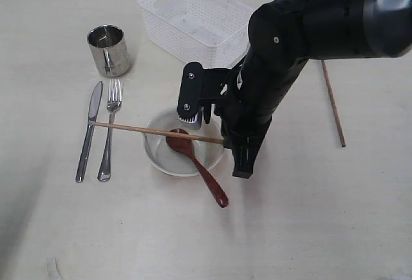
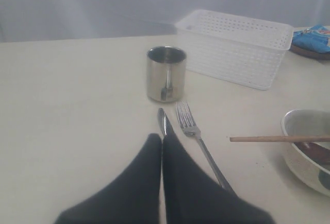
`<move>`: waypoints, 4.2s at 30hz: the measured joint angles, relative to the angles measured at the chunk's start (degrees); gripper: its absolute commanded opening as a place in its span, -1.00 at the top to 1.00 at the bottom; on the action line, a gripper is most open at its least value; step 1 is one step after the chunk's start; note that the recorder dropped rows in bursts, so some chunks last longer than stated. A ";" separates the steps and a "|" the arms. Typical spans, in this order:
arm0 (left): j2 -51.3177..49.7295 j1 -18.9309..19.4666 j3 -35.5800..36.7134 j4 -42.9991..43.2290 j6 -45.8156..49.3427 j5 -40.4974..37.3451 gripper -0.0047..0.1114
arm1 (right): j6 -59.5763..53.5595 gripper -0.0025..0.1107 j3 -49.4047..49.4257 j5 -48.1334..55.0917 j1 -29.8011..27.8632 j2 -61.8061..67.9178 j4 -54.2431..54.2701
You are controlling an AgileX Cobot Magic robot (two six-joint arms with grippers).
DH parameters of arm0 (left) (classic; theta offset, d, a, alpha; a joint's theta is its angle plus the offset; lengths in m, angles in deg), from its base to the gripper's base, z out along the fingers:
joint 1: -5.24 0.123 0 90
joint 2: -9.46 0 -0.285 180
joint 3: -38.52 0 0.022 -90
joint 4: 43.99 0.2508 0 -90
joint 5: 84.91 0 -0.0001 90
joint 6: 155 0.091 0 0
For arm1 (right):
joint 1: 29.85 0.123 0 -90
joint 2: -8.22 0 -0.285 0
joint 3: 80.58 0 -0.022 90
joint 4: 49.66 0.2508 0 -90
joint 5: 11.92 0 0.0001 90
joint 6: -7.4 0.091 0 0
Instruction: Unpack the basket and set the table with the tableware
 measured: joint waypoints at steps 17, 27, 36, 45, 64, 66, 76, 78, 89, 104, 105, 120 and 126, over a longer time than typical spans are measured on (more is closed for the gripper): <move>0.00 0.00 0.00 0.00 0.00 0.00 0.92 | 0.15 0.96 0.00 0.90 0.00 -3.28 0.35; 0.00 0.00 0.00 0.00 0.00 0.00 0.92 | 0.15 0.96 0.00 0.90 0.00 -2.36 0.40; 0.00 0.00 0.00 0.00 0.00 0.00 0.92 | 0.15 0.96 0.00 0.90 0.00 -2.38 0.62; 0.00 0.00 0.00 0.00 0.00 0.00 0.92 | 0.15 0.96 0.00 0.69 0.00 -2.38 0.84; 0.00 0.00 0.00 0.00 0.00 0.00 0.92 | 0.15 0.44 0.11 0.53 0.00 -3.35 1.45; 0.00 0.00 0.00 0.00 0.00 0.00 0.92 | 0.15 0.44 0.21 0.15 0.00 -5.12 1.15; 0.00 0.00 0.00 0.00 0.00 0.00 0.92 | 19.40 0.45 0.21 -5.86 -8.54 -14.40 -9.38; 0.00 0.00 0.00 0.00 0.00 0.00 0.92 | 26.38 0.45 0.21 -7.48 -13.09 -14.51 -10.30; 0.00 0.00 0.00 0.00 0.00 0.00 0.92 | 47.39 0.45 0.21 -9.21 -33.62 -3.42 -11.14; 0.00 0.00 0.00 0.00 0.00 0.00 0.92 | 47.93 0.45 0.21 -11.65 -35.52 8.80 -6.15; 0.00 0.00 0.00 0.00 0.00 0.00 0.92 | 47.93 0.45 0.21 -11.95 -35.52 8.80 -6.00; 0.00 0.00 0.00 0.00 0.00 0.00 0.92 | 47.61 0.96 -3.99 -2.66 -35.52 11.21 -5.06; 0.00 0.00 0.00 0.00 0.00 0.00 0.92 | 47.93 0.96 -4.84 2.63 -35.30 -3.65 -3.49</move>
